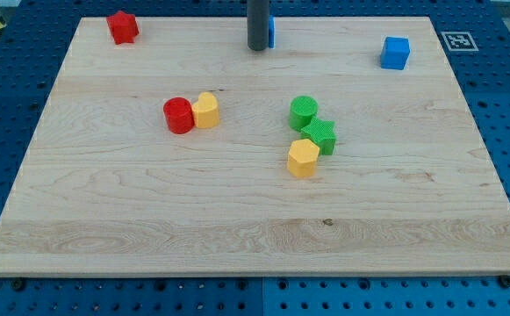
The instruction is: Move your arm towards the cube
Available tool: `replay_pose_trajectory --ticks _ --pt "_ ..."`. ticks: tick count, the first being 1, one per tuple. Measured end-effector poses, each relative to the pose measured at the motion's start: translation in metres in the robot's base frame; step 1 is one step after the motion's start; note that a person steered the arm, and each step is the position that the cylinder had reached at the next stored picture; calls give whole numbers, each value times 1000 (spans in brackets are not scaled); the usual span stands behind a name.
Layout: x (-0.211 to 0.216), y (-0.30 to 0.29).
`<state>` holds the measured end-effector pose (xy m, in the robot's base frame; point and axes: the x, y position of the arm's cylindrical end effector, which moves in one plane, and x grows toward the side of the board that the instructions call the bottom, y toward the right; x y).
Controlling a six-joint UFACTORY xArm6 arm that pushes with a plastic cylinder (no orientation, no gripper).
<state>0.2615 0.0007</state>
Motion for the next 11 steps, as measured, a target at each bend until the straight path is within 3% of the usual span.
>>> replay_pose_trajectory --ticks 3,5,9,11 --pt "35 3" --pt "36 3" --pt "34 105" --pt "-6 128"
